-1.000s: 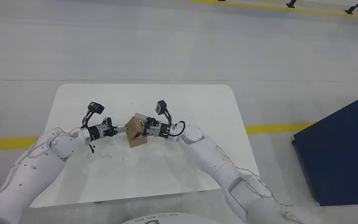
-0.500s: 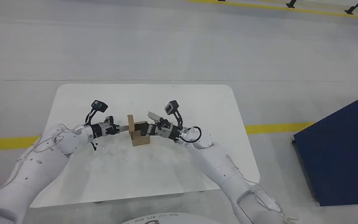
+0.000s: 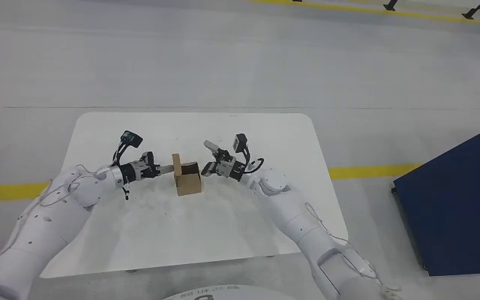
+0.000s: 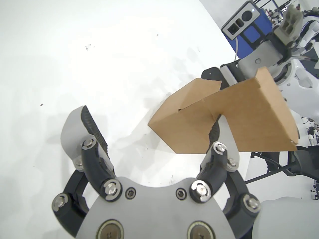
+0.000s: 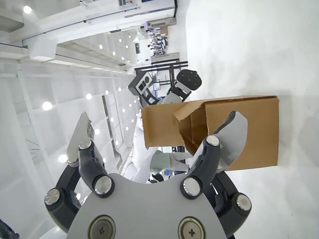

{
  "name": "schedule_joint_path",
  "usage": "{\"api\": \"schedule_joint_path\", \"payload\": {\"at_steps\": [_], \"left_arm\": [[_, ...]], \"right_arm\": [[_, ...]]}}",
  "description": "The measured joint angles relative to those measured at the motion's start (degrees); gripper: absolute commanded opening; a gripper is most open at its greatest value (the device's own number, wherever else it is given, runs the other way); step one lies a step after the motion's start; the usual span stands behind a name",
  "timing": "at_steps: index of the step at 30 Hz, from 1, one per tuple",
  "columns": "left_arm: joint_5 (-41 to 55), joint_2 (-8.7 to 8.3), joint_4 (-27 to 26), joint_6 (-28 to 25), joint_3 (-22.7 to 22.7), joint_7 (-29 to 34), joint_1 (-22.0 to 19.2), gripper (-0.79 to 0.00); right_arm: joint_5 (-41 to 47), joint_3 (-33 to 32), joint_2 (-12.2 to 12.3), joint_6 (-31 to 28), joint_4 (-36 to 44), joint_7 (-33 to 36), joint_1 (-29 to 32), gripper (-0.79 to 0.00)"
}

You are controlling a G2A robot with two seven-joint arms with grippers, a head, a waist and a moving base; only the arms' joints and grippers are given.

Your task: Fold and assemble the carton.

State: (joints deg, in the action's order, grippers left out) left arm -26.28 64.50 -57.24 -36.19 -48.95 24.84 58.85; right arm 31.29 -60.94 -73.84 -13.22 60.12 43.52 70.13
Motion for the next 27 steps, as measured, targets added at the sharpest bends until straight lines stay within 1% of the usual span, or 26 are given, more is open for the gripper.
{"api": "schedule_joint_path", "payload": {"at_steps": [4, 10, 14, 20, 27], "left_arm": [[-0.6, 0.11, -0.7, 1.4, 0.1, 0.7, 0.3, 0.000], [-1.8, 0.44, -0.7, 3.6, 0.7, 2.4, 0.1, 0.000], [-2.6, 0.53, -0.7, 3.9, 0.6, 2.1, 0.2, 0.000], [-2.8, 0.30, -0.8, 3.0, -0.4, 1.4, 0.8, 0.000], [-3.8, 0.05, -1.3, 2.6, -1.2, 1.2, 1.7, 0.000]], "right_arm": [[0.2, 1.5, -0.5, 0.1, -0.3, 1.6, -0.5, 0.000], [-1.1, 3.5, -1.1, 0.2, -0.4, 1.2, -1.1, 0.000], [-1.3, 4.0, -1.3, 0.1, -0.6, 0.9, -1.3, 0.000], [0.0, 3.3, -1.4, -0.9, -1.1, 1.3, -1.2, 0.000], [1.1, 0.6, -0.7, -3.1, 0.1, 2.8, 0.6, 0.000]]}}
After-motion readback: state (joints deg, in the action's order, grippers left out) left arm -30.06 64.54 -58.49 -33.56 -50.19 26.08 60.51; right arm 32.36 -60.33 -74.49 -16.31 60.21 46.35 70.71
